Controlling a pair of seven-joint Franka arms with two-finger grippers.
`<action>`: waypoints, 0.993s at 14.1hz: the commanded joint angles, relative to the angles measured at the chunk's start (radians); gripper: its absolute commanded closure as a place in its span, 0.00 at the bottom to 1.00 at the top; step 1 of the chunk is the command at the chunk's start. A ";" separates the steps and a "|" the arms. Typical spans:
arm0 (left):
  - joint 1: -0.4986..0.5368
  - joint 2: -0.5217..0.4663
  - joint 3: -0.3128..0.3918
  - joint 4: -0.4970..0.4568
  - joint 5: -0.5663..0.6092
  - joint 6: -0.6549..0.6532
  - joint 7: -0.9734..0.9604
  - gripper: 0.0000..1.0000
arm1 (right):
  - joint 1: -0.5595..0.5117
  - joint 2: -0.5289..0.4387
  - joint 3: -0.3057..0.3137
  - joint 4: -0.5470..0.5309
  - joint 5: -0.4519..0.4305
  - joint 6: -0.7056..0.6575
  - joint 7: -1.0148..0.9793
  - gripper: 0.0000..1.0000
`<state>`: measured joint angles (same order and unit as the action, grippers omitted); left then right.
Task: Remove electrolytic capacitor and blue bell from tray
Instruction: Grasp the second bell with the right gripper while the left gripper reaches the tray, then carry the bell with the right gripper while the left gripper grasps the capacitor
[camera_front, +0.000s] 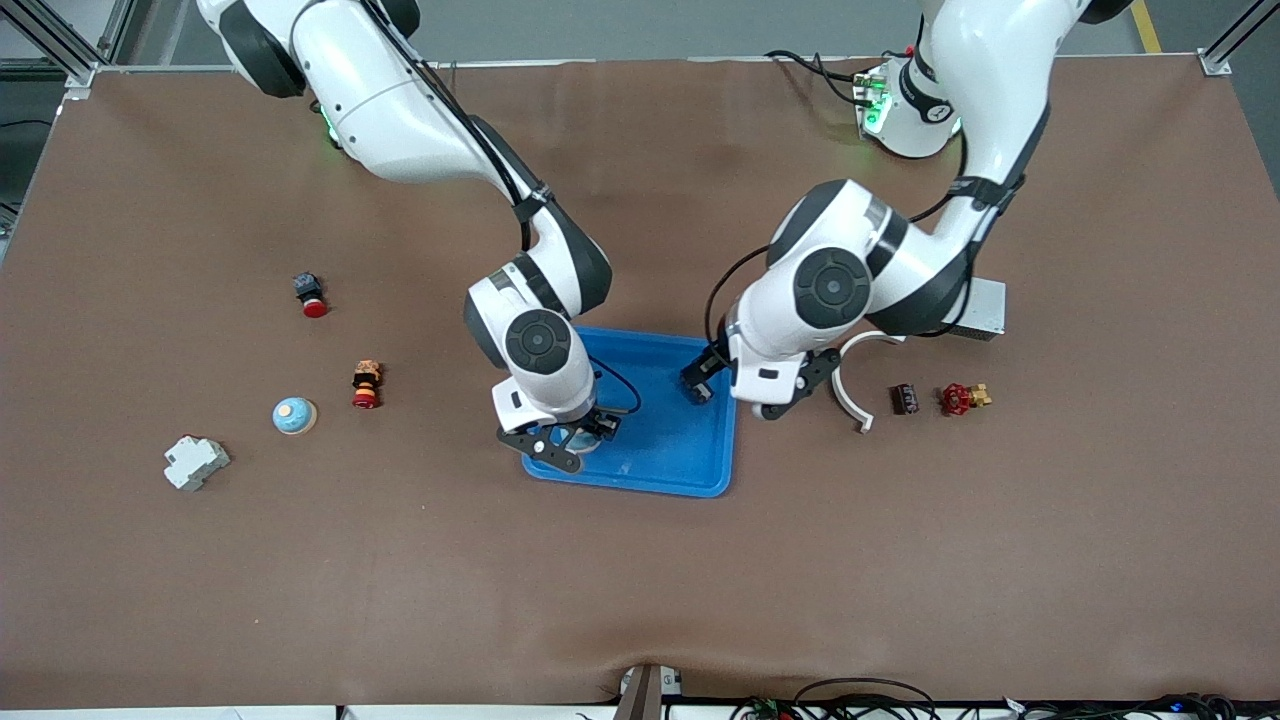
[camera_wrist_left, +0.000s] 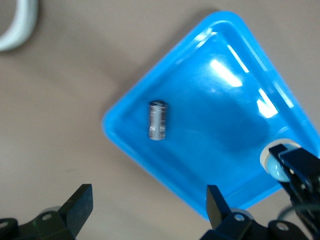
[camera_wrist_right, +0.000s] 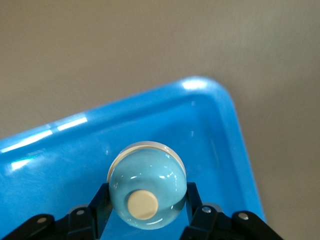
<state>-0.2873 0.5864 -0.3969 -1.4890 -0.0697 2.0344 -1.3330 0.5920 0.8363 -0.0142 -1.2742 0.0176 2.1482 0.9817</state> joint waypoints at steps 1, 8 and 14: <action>-0.035 0.090 0.013 0.033 0.049 0.110 -0.095 0.00 | -0.066 -0.038 0.010 0.006 -0.008 -0.024 -0.148 1.00; -0.053 0.203 0.015 0.033 0.255 0.145 -0.135 0.00 | -0.218 -0.103 0.010 -0.020 -0.010 -0.083 -0.443 1.00; -0.073 0.237 0.015 0.035 0.261 0.154 -0.144 0.00 | -0.389 -0.106 0.013 -0.042 0.001 -0.082 -0.779 1.00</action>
<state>-0.3362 0.7968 -0.3868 -1.4810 0.1691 2.1845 -1.4531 0.2755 0.7624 -0.0241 -1.2716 0.0176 2.0673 0.3078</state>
